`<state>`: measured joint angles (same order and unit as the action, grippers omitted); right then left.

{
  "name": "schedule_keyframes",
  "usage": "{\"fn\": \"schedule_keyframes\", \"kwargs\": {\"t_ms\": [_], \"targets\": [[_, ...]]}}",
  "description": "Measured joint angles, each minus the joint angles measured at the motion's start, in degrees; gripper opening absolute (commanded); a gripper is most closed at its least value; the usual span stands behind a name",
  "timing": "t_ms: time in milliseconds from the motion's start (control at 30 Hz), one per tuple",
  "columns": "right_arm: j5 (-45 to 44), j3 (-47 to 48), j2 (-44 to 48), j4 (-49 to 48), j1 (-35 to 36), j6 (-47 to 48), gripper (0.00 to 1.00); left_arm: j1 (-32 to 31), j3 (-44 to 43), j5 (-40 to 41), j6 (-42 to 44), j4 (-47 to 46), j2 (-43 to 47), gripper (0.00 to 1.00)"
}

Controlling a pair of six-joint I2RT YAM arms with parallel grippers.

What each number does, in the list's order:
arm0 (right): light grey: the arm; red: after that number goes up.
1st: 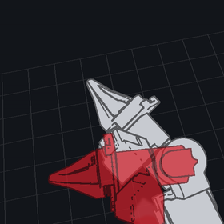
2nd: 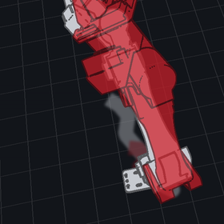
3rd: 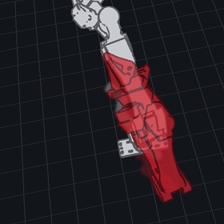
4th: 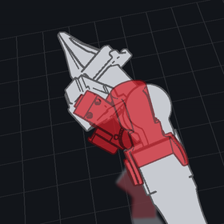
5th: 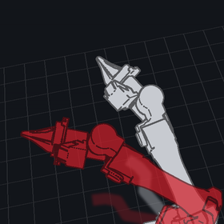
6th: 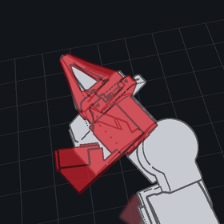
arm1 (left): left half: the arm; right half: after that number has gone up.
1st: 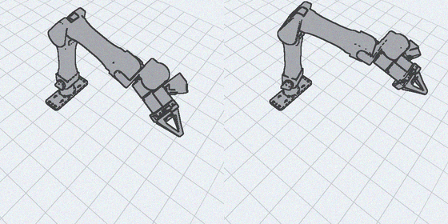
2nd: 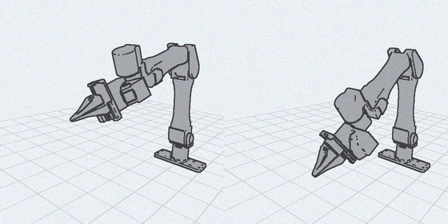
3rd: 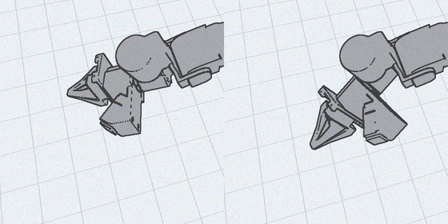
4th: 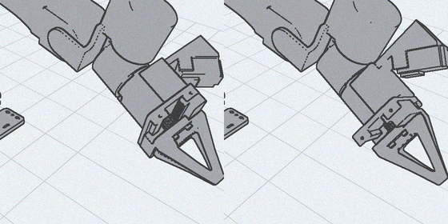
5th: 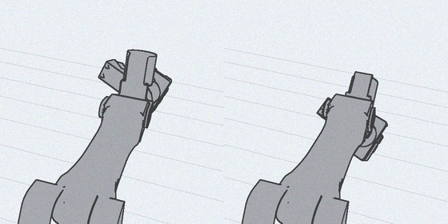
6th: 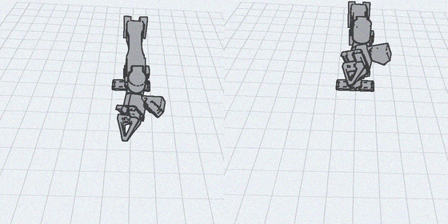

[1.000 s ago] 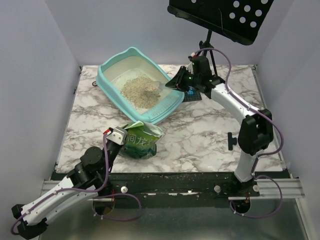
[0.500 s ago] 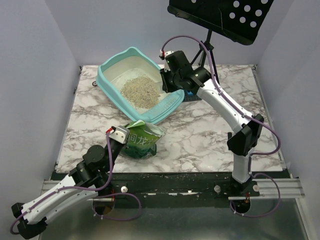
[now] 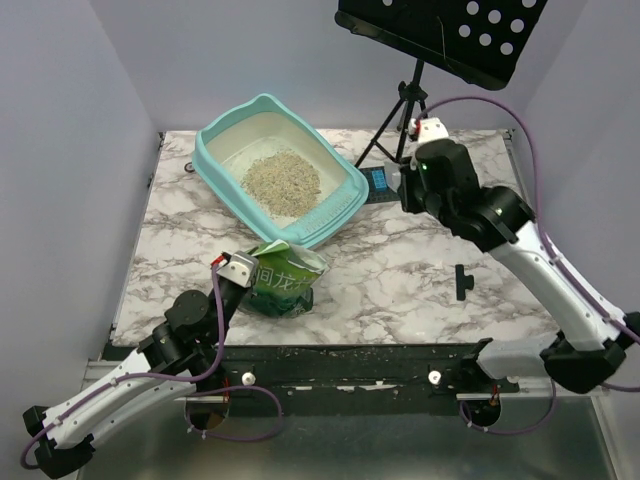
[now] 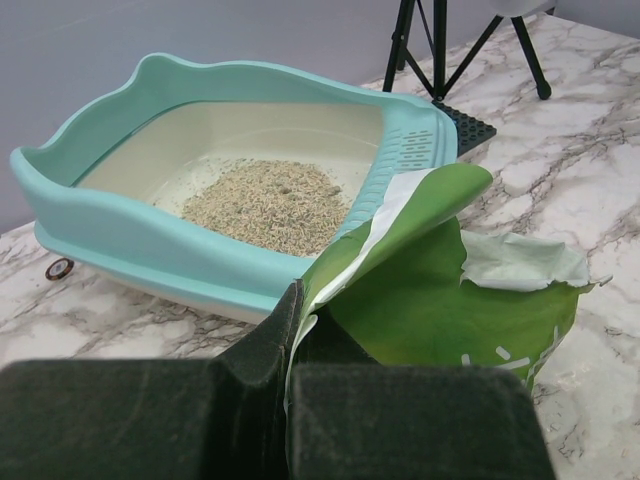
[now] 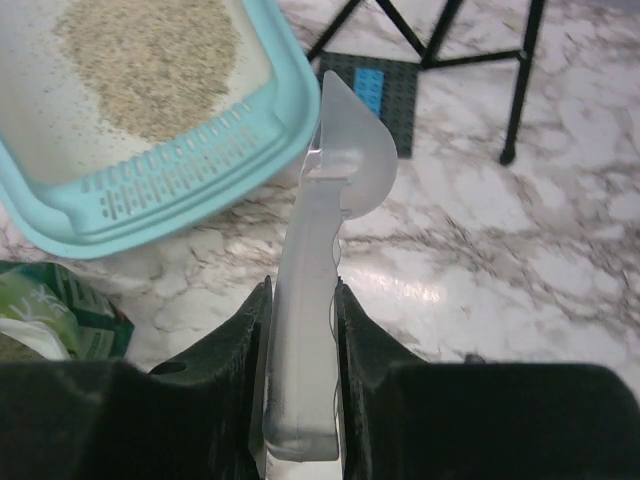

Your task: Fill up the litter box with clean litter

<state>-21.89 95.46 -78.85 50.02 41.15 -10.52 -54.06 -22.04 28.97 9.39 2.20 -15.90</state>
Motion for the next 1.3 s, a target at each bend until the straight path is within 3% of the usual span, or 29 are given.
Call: {"fn": "schedule_keyframes", "kwargs": {"t_ms": [167, 367, 567, 667, 733, 933, 1100, 1300], "targets": [[-7.3, -15.8, 10.9, -1.3, -2.1, -6.1, 0.01, 0.1, 0.0, 0.0, 0.0, 0.0, 0.0, 0.0], [-10.9, -32.8, 13.7, -4.0, -7.2, -12.2, 0.01, 0.1, 0.0, -0.5, -0.1, 0.2, 0.3, 0.02], [-10.8, -41.5, 13.6, -9.3, -12.1, -15.2, 0.04, 0.1, -0.1, -1.2, -0.7, 1.0, 1.1, 0.02], [-10.8, -43.0, 12.1, -12.3, -13.6, -15.7, 0.07, 0.2, -0.7, -1.4, -1.1, 2.1, 1.1, 0.1], [-10.8, -43.3, 10.6, -14.7, -14.1, -15.9, 0.15, 0.3, -1.2, -1.5, -2.0, 3.1, 1.0, 0.11], [-9.9, -43.3, 7.9, -19.1, -14.6, -16.7, 0.53, 0.4, -4.0, -1.6, -4.3, 6.5, -0.6, 0.04], [-7.0, -44.3, 7.4, -19.1, -14.6, -17.5, 0.65, 0.4, -4.7, -1.9, -5.3, 7.4, -1.8, 0.0], [-5.4, -44.6, 7.9, -18.8, -14.6, -17.9, 0.67, 0.4, -4.7, -3.2, -5.3, 7.3, -1.7, 0.0]]}}
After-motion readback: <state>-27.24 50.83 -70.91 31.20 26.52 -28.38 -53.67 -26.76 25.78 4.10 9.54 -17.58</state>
